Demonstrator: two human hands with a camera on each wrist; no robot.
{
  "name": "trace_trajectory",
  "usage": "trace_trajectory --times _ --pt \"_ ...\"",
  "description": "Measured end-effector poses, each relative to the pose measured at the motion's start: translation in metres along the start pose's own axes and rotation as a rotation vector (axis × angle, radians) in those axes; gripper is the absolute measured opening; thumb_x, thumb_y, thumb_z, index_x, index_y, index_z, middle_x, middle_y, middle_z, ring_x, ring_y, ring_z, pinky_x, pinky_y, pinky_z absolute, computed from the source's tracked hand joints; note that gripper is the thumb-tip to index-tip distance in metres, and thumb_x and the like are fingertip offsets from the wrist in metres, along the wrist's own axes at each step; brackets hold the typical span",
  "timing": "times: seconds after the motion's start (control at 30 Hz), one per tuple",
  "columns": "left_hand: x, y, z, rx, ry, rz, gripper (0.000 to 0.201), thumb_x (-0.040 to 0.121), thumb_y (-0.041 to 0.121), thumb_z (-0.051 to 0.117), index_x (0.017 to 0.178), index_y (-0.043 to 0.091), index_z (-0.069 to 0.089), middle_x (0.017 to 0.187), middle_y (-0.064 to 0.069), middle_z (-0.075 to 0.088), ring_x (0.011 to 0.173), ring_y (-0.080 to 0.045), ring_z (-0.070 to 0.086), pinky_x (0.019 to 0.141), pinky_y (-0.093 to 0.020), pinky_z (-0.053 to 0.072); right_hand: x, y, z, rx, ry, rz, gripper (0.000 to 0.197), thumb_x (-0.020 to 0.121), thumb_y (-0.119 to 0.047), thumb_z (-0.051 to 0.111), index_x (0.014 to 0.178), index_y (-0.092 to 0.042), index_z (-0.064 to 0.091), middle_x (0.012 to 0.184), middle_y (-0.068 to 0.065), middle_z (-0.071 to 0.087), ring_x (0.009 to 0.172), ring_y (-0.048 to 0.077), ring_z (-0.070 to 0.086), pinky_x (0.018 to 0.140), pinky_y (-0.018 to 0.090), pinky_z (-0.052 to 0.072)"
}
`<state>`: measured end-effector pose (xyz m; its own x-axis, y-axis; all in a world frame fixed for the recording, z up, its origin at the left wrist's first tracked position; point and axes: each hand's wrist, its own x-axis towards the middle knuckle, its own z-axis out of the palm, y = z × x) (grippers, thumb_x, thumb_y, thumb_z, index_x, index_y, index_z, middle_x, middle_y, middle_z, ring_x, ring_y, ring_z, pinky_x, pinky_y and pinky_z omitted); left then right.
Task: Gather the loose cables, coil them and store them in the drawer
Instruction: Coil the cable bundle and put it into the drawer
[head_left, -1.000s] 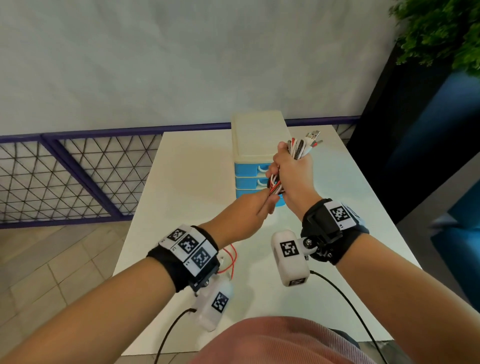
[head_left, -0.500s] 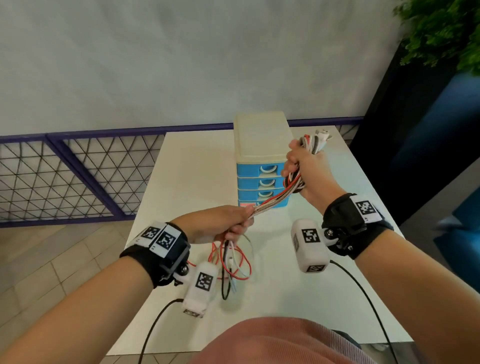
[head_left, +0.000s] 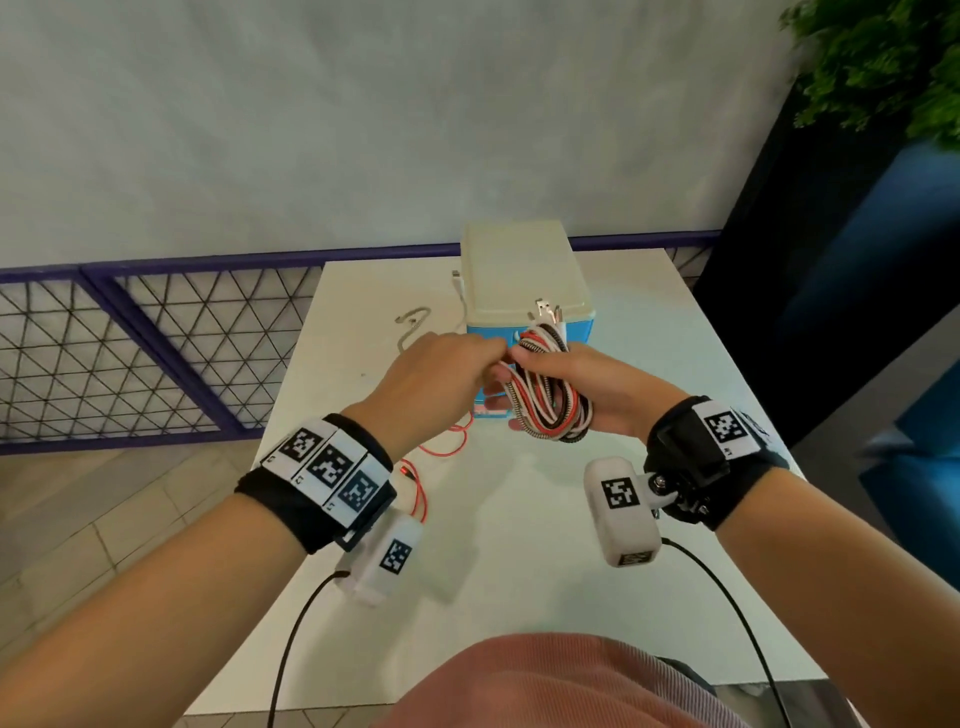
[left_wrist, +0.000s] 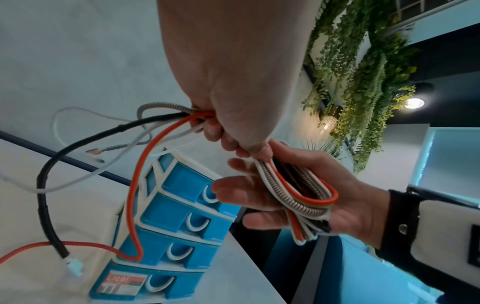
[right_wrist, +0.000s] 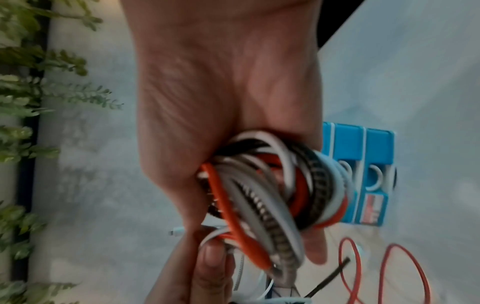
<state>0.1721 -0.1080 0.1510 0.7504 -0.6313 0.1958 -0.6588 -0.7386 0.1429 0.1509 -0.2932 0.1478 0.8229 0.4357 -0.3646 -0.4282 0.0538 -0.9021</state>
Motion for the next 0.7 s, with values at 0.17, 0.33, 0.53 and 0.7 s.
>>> trace_trajectory --times 0.17,0.33,0.53,0.7 --pt "0.002 0.005 -0.001 -0.079 -0.042 -0.024 0.016 0.093 0.018 0.043 0.077 0.021 0.042 0.067 0.008 0.046 0.064 -0.016 0.049 0.058 -0.027 0.036 -0.002 0.006 0.008 0.179 -0.176 0.044 0.027 0.089 -0.033 0.053 0.103 -0.010 0.053 0.102 0.016 0.069 0.100 0.029 0.069 0.085 0.041 0.057" --pt "0.001 0.002 -0.002 -0.320 -0.135 -0.112 0.017 0.096 0.024 0.047 0.087 0.010 0.053 0.076 -0.003 0.058 0.073 -0.023 0.057 0.066 -0.036 0.045 0.000 0.015 0.011 0.173 -0.097 -0.012 0.008 0.094 -0.017 0.055 0.095 -0.010 0.056 0.066 0.001 0.055 0.057 0.012 0.057 0.060 0.029 0.054" --pt "-0.003 -0.008 -0.007 -1.071 -0.501 -0.405 0.023 0.095 0.038 0.052 0.097 0.016 0.058 0.053 0.005 0.040 0.043 -0.009 0.034 0.049 -0.021 0.041 0.002 0.015 0.006 0.021 -0.082 -0.061 0.031 0.093 -0.019 0.059 0.121 -0.008 0.052 0.065 0.000 0.047 0.051 0.010 0.047 0.056 0.026 0.048" --pt "-0.015 -0.019 -0.006 -1.360 -0.688 -0.503 0.053 0.085 0.067 0.030 0.071 0.019 0.045 0.045 0.010 0.024 0.037 -0.006 0.019 0.044 -0.019 0.028 0.004 0.012 -0.005 0.071 -0.019 -0.099 0.035 0.088 -0.022 0.061 0.119 -0.007 0.055 0.066 0.002 0.051 0.052 0.011 0.050 0.055 0.026 0.049"
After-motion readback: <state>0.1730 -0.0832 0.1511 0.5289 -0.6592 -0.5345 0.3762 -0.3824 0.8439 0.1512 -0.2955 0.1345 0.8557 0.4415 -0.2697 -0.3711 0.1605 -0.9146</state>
